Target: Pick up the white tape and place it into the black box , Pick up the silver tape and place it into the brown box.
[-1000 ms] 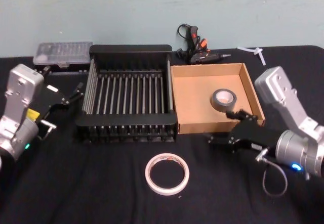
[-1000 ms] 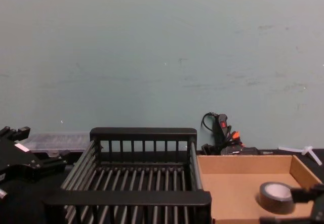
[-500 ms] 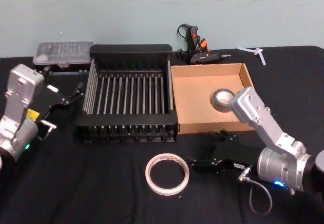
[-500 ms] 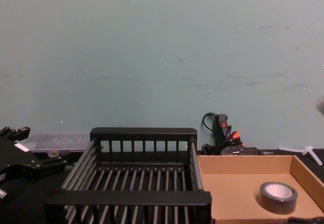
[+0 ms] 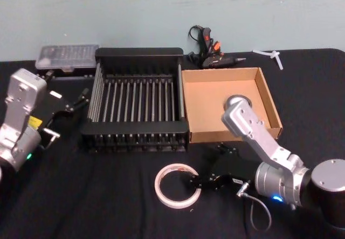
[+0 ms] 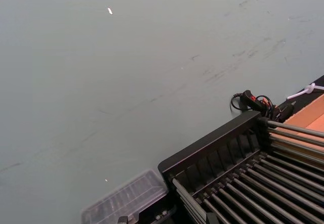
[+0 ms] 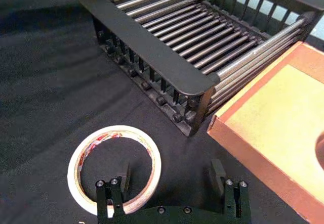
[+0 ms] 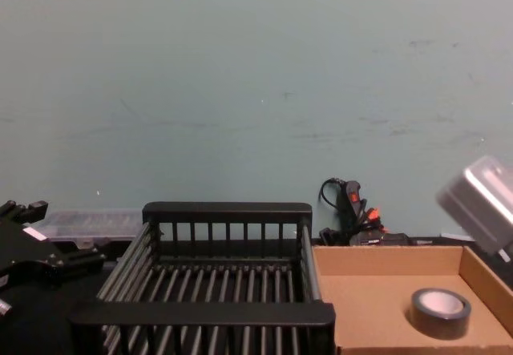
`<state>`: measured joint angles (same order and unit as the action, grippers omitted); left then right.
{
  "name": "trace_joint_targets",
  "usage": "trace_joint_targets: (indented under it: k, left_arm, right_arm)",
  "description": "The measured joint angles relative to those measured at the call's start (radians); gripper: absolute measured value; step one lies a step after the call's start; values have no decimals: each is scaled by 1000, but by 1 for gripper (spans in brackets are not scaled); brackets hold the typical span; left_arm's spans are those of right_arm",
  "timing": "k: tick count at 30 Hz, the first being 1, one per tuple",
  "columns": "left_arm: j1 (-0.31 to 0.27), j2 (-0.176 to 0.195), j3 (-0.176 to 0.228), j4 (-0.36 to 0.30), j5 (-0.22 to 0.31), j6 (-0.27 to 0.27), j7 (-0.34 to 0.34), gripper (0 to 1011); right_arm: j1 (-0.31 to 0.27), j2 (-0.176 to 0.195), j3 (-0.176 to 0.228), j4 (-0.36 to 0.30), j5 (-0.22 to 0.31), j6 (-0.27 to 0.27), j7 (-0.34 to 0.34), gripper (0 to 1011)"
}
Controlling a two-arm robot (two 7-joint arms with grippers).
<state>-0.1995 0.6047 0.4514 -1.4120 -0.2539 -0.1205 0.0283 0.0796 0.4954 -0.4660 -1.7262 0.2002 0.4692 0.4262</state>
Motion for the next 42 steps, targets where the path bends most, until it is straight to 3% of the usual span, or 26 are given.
trace_joint_targets:
  k: [13, 42]
  left_arm:
    - [0, 0, 0, 0, 0, 0, 0, 1001]
    - [0, 0, 0, 0, 0, 0, 0, 1001]
  right_arm:
    - [18, -26, -28, 37, -13, 16, 10, 1002]
    - [14, -33, -35, 46, -22, 35, 12, 1002]
